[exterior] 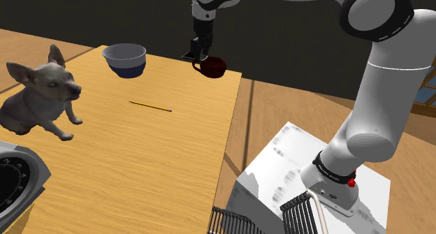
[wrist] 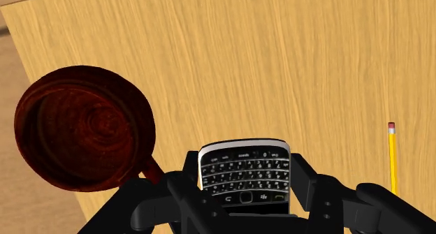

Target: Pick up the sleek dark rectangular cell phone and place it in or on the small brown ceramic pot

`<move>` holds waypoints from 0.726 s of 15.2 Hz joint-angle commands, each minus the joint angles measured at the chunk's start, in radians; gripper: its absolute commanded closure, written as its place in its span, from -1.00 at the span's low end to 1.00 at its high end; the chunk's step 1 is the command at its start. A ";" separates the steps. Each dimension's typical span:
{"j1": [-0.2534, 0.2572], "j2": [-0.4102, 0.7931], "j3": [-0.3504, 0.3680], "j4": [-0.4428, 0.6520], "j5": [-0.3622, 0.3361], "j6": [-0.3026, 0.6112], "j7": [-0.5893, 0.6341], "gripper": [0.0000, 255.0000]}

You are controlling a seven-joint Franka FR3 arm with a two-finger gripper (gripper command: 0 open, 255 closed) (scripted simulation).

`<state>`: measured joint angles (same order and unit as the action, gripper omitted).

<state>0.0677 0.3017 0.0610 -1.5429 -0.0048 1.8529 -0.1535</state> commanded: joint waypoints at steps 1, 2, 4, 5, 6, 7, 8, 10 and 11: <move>0.000 0.001 0.000 0.029 0.000 -0.028 0.000 1.00; 0.000 0.001 0.000 0.042 0.000 -0.041 0.000 1.00; 0.001 0.000 0.000 0.064 0.000 -0.064 0.001 1.00; -0.013 0.006 -0.007 0.074 0.002 -0.069 -0.021 1.00; -0.027 0.012 -0.014 0.085 0.004 -0.074 -0.042 1.00; -0.041 0.020 -0.021 0.098 0.006 -0.079 -0.063 1.00; -0.055 0.028 -0.028 0.112 0.008 -0.085 -0.083 1.00; -0.083 0.049 -0.041 0.145 0.013 -0.098 -0.125 1.00; -0.097 0.061 -0.047 0.164 0.015 -0.106 -0.145 1.00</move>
<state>-0.0169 0.3479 0.0193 -1.4017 0.0082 1.7564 -0.2796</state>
